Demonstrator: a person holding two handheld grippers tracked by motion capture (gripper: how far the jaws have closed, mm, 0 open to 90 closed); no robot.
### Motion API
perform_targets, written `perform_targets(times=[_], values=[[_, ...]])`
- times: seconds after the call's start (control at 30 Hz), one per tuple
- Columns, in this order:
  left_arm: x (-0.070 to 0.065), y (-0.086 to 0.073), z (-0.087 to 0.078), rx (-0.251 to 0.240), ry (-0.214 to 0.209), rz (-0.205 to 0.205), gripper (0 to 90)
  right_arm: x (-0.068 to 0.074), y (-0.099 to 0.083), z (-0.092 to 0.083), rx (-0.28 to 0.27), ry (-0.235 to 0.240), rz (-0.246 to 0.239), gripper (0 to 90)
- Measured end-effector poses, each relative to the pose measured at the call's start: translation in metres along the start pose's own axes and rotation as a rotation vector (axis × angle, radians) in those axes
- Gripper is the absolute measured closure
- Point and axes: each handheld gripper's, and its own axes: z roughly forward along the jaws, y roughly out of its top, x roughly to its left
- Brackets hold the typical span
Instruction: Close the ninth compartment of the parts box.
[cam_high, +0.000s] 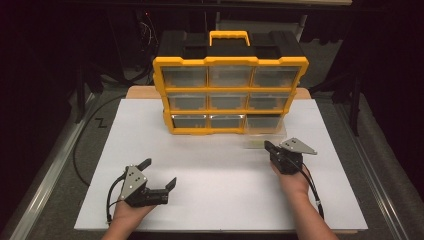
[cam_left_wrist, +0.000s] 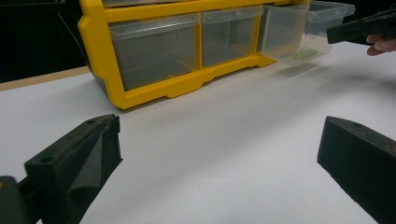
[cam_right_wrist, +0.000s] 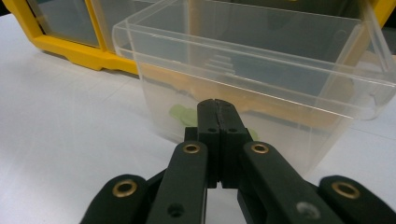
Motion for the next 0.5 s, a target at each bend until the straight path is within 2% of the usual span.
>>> perform_targets(times=[0.5], values=[[0.0006,0.0001,-0.0005,-0.003,0.001,-0.002,0.3,-0.0019,0.0099,0.0006,-0.008,-0.014,-0.016,90.0]])
